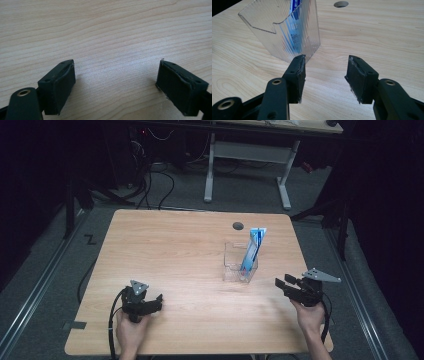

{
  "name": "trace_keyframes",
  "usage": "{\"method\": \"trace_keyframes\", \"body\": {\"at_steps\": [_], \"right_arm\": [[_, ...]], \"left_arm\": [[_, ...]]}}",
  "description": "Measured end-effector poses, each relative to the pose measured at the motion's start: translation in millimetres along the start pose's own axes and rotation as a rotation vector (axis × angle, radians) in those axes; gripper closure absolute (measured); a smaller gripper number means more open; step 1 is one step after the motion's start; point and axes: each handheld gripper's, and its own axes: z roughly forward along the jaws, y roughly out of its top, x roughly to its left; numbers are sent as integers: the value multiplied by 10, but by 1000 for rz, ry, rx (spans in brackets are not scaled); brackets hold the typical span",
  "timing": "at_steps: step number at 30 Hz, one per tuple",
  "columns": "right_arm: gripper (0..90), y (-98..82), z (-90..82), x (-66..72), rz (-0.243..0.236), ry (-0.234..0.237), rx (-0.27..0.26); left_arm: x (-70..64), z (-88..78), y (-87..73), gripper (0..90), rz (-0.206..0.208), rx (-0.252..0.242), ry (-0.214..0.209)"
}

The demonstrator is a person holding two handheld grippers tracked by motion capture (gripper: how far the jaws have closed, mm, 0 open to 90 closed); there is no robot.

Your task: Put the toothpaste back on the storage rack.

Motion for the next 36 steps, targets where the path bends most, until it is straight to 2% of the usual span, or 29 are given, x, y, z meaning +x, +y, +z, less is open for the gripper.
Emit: {"method": "trace_keyframes", "body": {"at_steps": [22,36], "right_arm": [[498,-156,130,9,35,13,28],[498,-226,258,60,18,7,47]], "left_arm": [[0,0,0,157,0,0,0],[0,0,0,157,0,0,0]]}}
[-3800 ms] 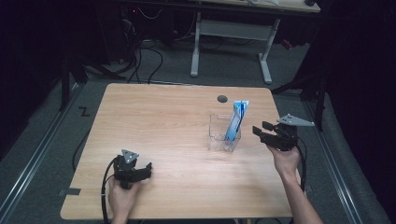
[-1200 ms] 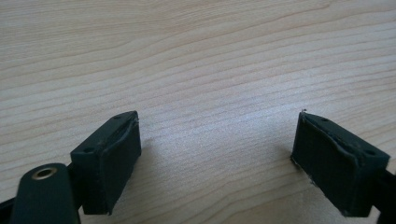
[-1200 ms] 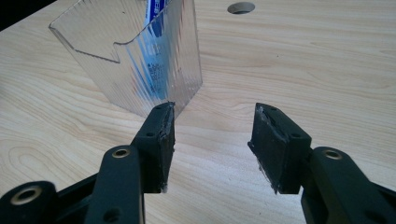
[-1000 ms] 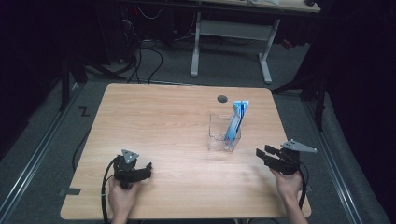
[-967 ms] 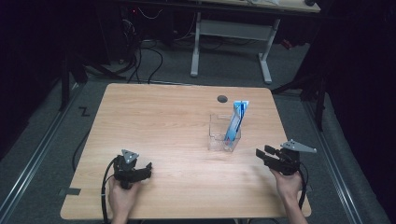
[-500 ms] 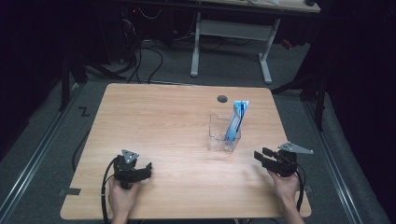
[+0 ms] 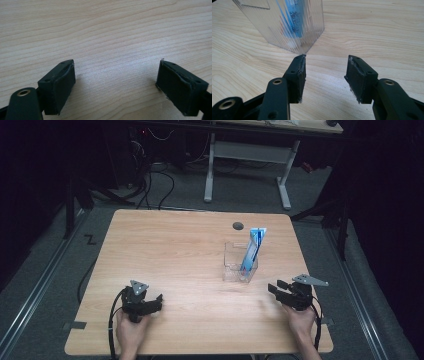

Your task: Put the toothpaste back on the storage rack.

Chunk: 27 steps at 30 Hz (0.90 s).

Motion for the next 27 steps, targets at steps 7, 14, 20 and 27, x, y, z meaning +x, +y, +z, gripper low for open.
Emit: {"method": "trace_keyframes", "body": {"at_steps": [7,14,20,27], "right_arm": [[483,-36,83,19,-10,-13,13],[479,-78,156,21,-14,-25,40],[477,-109,203,33,-43,-60,57],[477,-132,246,46,-63,-80,71]], "left_arm": [[0,0,0,157,0,0,0],[0,0,0,157,0,0,0],[0,-1,0,157,1,0,0],[0,-1,0,157,1,1,0]]}}
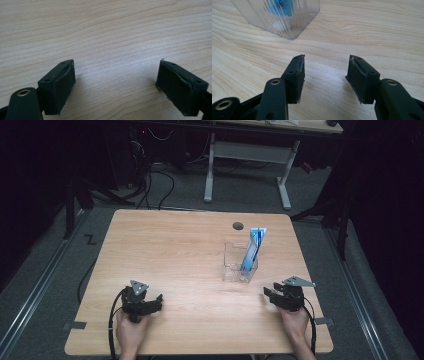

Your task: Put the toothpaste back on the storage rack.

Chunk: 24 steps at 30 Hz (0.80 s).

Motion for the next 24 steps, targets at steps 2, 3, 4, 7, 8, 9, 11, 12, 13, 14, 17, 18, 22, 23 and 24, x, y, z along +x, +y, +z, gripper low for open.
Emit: {"method": "trace_keyframes", "body": {"at_steps": [2,3,4,7,8,9,11,12,13,14,17,18,22,23,24], "right_arm": [[474,-5,14,8,-3,-4,3],[473,-8,22,11,-7,-8,3],[471,-10,29,15,-10,-11,7],[470,-7,32,25,-18,-17,8],[468,-8,33,29,-16,-19,11],[467,-8,34,30,-19,-21,11],[461,-6,38,39,-27,-25,17],[454,-4,45,45,-34,-29,24],[444,-1,54,54,-39,-34,36],[440,2,62,64,-50,-40,44],[428,2,69,90,-74,-53,47],[426,2,69,87,-70,-51,48],[405,1,70,89,-68,-57,50],[403,1,69,89,-67,-57,51],[400,2,70,89,-67,-56,51]], "left_arm": [[0,0,0,157,0,0,0],[0,0,0,157,0,0,0],[0,0,0,157,0,0,0],[0,0,0,157,0,0,0],[0,0,0,157,0,0,0],[0,0,0,157,0,0,0],[0,0,0,157,0,0,0],[0,0,0,157,0,0,0],[0,0,0,157,0,0,0],[0,0,0,157,0,0,0],[0,0,0,157,0,0,0],[0,0,0,157,0,0,0],[0,0,-1,157,0,0,0],[0,0,-1,157,0,0,0],[0,0,0,157,0,0,0]]}}
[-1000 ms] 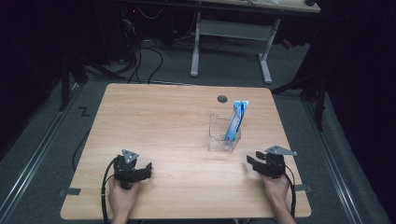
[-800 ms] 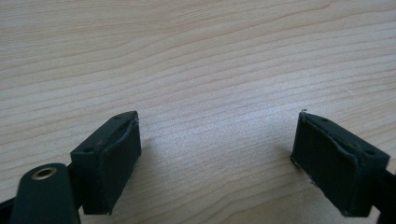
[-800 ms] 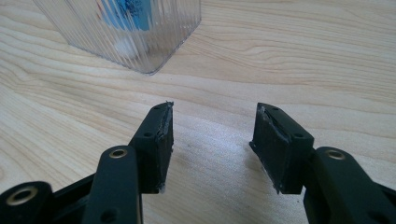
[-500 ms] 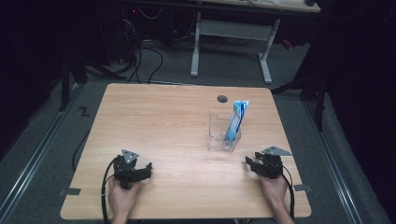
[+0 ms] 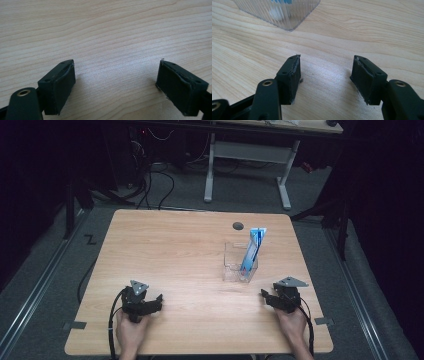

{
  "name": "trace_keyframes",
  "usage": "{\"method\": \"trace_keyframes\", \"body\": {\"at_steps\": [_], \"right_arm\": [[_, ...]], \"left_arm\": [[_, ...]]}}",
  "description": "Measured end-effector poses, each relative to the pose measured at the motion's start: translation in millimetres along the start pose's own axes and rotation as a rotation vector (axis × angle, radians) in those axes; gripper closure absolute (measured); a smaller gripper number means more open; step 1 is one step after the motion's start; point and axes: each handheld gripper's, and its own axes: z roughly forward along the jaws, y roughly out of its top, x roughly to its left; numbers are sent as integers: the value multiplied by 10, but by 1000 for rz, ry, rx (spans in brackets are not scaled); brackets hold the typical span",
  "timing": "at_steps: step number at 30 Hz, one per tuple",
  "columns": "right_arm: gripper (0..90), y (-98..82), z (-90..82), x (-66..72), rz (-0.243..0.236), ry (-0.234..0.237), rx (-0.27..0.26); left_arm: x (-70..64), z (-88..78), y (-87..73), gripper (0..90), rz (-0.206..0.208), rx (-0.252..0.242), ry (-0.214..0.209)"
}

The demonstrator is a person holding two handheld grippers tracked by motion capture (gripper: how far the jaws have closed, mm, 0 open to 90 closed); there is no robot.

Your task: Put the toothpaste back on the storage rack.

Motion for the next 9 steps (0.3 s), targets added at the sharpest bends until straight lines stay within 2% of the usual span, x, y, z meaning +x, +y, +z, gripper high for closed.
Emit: {"method": "trace_keyframes", "body": {"at_steps": [9], "right_arm": [[378,0,2,2,-4,6,1]], "left_arm": [[0,0,0,157,0,0,0]]}}
